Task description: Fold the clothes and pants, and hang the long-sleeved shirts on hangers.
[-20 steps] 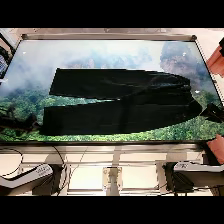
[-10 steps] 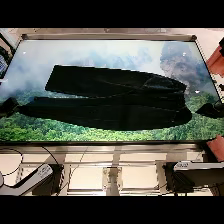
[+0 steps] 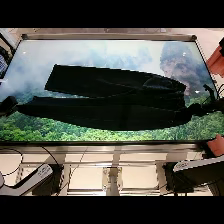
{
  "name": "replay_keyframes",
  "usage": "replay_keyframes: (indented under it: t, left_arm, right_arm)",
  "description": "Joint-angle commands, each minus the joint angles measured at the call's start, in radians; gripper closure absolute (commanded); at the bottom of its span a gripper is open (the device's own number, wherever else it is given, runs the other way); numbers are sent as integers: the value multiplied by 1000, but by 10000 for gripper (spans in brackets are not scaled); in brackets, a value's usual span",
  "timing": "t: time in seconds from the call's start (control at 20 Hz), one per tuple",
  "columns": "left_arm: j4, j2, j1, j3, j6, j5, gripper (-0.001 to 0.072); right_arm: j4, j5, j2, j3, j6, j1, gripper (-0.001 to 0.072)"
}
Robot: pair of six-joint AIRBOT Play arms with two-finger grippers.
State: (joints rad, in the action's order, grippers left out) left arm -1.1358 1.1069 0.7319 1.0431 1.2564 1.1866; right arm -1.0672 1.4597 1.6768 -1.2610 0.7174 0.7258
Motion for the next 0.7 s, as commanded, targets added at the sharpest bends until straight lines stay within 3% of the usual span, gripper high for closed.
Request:
replay_keyframes:
  t: [0.0,0.15,0.2,0.25,0.5,0.65]
  left_arm:
    - [0,-1,1,1,0,3,679]
    - [0,2,1,1,0,3,679]
    - [0,3,1,1,-1,3,680]
    - [0,7,2,1,-21,3,680]
    - [-13,23,31,1,-86,-4,680]
    - [68,23,71,1,-180,-21,680]
  right_arm:
    - [-38,51,14,1,-19,-37,331]
    - [-167,128,14,1,45,-40,542]
    - [-216,151,14,1,82,-37,653]
    - [-249,173,14,1,93,-32,689]
    - [-171,201,-73,-7,73,104,691]
    - [82,209,-158,-17,18,288,691]
